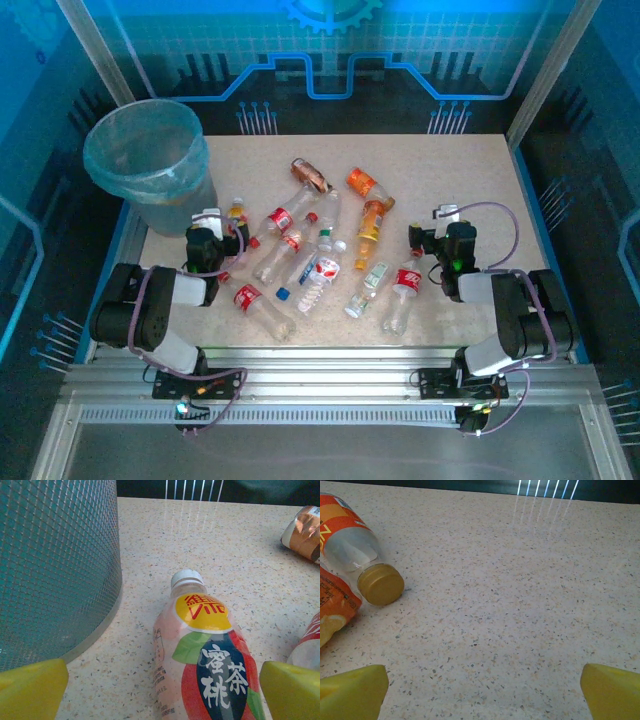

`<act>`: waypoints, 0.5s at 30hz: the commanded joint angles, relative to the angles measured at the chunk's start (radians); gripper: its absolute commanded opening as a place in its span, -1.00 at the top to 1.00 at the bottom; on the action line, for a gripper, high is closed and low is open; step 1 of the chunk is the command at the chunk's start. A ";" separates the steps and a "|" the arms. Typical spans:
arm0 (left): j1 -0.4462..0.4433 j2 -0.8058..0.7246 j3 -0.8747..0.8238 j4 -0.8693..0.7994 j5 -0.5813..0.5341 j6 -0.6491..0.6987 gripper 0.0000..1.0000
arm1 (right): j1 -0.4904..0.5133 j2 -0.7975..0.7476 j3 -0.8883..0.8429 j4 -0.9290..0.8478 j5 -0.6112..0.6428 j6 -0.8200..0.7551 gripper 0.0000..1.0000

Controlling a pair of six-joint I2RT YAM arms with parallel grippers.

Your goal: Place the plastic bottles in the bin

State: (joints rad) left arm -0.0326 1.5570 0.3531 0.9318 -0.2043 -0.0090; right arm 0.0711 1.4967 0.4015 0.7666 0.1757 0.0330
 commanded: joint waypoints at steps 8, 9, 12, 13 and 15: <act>0.007 -0.014 0.006 0.031 0.075 0.019 -0.98 | 0.000 -0.011 0.018 -0.001 0.004 -0.002 -1.00; 0.004 -0.030 -0.008 0.046 0.080 0.023 -0.98 | -0.001 -0.039 0.023 -0.028 0.011 0.001 -1.00; -0.008 -0.126 -0.064 0.062 0.056 0.029 -0.98 | 0.001 -0.133 0.040 -0.153 0.046 0.023 -1.00; -0.011 -0.163 -0.078 0.050 0.052 0.029 -0.98 | 0.000 -0.166 0.043 -0.190 0.055 0.034 -1.00; -0.028 -0.269 -0.094 -0.040 0.028 0.015 -0.98 | 0.005 -0.241 0.053 -0.289 0.062 0.051 -0.98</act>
State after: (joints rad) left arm -0.0437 1.4040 0.2829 0.9195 -0.1677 0.0021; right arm 0.0711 1.3476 0.4145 0.6071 0.2024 0.0479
